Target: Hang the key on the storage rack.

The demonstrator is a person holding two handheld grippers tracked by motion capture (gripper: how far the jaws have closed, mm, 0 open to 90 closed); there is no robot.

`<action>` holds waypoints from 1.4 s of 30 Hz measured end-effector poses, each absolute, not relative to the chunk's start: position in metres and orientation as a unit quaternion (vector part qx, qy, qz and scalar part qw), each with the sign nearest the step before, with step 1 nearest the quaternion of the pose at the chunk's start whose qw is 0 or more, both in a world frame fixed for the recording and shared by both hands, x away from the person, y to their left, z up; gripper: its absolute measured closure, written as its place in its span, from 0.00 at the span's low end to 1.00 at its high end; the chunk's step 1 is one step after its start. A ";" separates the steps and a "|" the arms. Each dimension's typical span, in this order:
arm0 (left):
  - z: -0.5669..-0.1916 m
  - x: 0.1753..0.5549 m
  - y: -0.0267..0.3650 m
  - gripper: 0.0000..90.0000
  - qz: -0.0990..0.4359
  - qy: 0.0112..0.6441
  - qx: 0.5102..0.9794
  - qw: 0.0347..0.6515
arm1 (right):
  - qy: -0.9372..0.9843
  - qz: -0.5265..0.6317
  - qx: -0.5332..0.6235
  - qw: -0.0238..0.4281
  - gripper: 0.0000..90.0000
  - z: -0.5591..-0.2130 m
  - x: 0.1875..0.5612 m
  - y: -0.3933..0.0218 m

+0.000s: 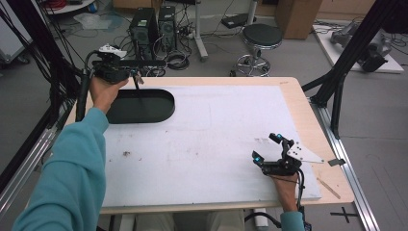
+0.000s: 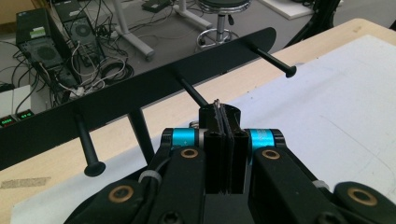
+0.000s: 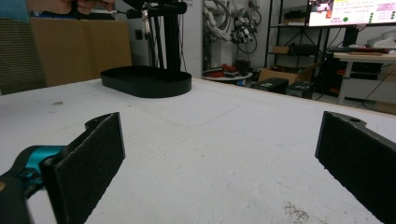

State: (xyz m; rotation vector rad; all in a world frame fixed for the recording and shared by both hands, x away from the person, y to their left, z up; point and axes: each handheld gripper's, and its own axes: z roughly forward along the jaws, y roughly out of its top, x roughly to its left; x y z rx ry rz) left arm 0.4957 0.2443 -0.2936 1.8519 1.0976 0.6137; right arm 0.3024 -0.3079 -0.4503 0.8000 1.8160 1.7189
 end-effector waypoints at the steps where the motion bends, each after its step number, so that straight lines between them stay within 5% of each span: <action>1: -0.294 0.496 0.245 0.98 0.247 0.440 0.745 0.436 | 0.669 0.633 0.295 0.255 0.01 -0.450 0.302 -0.308; 42: -0.298 0.501 0.250 0.95 0.246 0.444 0.741 0.439 | 0.670 0.632 0.292 0.257 0.01 -0.450 0.303 -0.308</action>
